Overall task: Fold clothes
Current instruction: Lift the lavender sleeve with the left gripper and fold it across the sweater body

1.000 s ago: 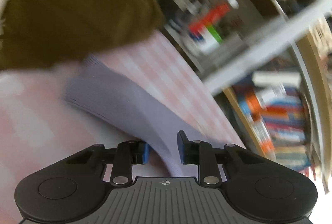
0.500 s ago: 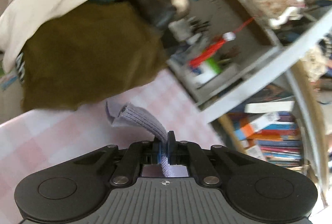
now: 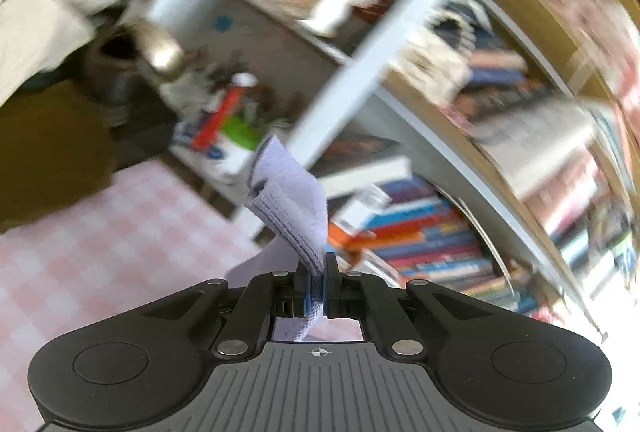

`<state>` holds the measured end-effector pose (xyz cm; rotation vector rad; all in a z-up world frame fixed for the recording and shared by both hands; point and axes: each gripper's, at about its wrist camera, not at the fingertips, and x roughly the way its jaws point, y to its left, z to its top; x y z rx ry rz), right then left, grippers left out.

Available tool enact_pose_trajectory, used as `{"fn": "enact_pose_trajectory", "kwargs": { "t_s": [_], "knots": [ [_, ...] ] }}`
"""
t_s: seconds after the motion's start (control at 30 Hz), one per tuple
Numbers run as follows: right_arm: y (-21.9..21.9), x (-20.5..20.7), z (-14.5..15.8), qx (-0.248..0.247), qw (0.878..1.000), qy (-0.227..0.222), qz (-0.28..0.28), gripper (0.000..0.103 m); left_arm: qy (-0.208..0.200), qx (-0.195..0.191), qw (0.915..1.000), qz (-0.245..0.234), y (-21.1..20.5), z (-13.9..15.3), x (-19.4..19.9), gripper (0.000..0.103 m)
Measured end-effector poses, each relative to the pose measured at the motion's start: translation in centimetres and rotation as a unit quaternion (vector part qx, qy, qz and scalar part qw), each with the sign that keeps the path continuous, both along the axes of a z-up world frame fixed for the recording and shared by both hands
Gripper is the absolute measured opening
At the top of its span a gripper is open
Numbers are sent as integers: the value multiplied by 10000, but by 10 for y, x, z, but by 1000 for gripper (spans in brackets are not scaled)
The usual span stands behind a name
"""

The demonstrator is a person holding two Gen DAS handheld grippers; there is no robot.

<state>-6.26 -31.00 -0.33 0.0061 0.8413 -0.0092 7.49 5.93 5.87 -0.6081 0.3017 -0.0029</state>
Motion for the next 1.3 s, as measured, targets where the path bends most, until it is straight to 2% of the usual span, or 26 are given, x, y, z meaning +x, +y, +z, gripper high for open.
{"fn": "enact_pose_trajectory", "kwargs": {
  "t_s": [0.17,0.47,0.6,0.8,0.97,1.1,1.2,1.3],
  "knots": [
    [-38,11,-8,201,9996,36,219,103,-1,647,9977,-190,-64,8,9,3],
    [-86,26,-13,508,9979,22,413,103,169,1081,9928,-495,-150,8,51,3],
    [-98,31,-14,575,9973,41,466,103,379,1283,9883,-737,-186,-2,65,3],
    [-117,35,-17,625,9973,88,368,103,789,1642,9775,-1059,-225,-25,79,3],
    [-129,35,-21,651,9975,134,260,103,1060,1699,9721,-1223,-241,-45,81,3],
    [-133,33,-22,664,9974,162,225,103,1328,1845,9641,-1372,-253,-56,85,5],
    [-134,33,-23,676,9973,177,216,103,1487,1980,9575,-1482,-262,-62,86,23],
    [-134,33,-23,673,9973,168,225,103,1484,2181,9514,-1587,-269,-64,78,56]
  ]
}}
